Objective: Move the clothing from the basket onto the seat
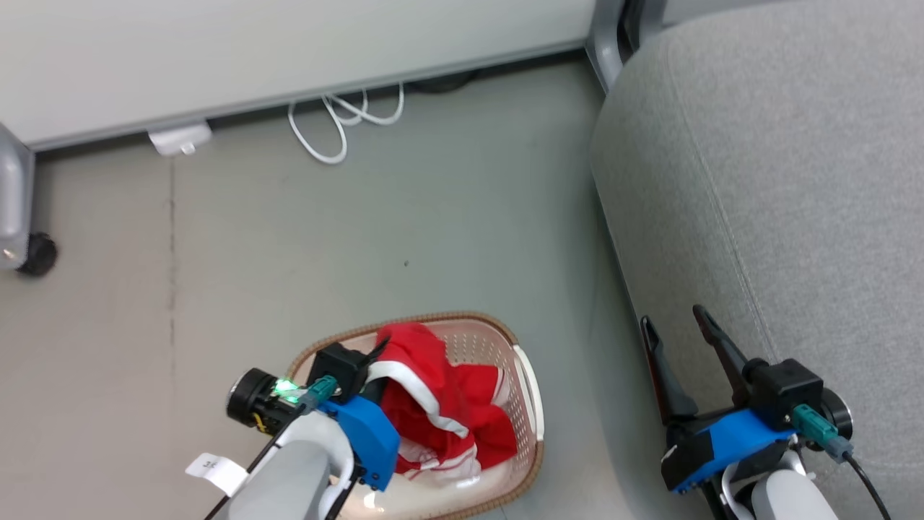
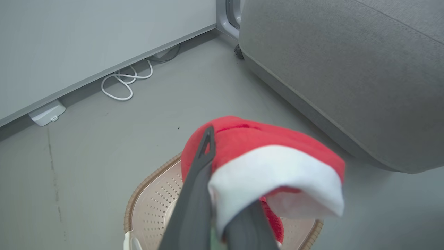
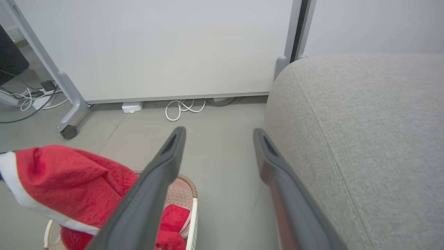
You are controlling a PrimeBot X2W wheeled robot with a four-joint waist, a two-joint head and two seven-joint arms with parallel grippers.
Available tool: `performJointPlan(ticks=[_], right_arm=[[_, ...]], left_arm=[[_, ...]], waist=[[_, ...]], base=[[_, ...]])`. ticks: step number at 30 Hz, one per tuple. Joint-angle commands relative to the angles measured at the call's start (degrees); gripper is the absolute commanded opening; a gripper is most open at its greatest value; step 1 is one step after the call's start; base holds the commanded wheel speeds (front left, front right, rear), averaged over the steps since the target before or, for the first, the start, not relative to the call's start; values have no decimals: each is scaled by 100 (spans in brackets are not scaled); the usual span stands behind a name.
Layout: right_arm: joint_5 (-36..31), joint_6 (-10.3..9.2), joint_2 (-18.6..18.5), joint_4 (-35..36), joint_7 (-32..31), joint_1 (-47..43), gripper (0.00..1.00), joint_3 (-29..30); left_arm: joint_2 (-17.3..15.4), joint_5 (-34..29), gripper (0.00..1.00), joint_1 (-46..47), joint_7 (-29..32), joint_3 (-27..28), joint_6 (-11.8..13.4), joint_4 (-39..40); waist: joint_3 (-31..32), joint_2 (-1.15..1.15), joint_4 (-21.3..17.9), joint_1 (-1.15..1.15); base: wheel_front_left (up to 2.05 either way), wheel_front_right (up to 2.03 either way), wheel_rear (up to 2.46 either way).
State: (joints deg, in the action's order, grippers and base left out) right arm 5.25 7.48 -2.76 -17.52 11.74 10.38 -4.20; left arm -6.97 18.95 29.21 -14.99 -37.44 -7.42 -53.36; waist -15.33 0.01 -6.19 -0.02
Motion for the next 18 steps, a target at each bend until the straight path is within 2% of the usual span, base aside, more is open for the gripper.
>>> performJointPlan(ticks=[1,10,18], right_arm=[[-5,3,-22,22,-26,-123,100,-14],[35,3,-22,158,-202,-530,100,-120],[-9,3,-22,337,-356,-771,100,-135]], left_arm=[[21,61,0,-19,-29,-63,1,78],[-23,364,0,285,-9,-517,2,685],[174,635,0,815,205,-780,1,1067]], waist=[[462,-1,182,2],[1072,-1,183,2],[1327,-1,231,2]], base=[[0,0,0],[0,0,0],[0,0,0]])
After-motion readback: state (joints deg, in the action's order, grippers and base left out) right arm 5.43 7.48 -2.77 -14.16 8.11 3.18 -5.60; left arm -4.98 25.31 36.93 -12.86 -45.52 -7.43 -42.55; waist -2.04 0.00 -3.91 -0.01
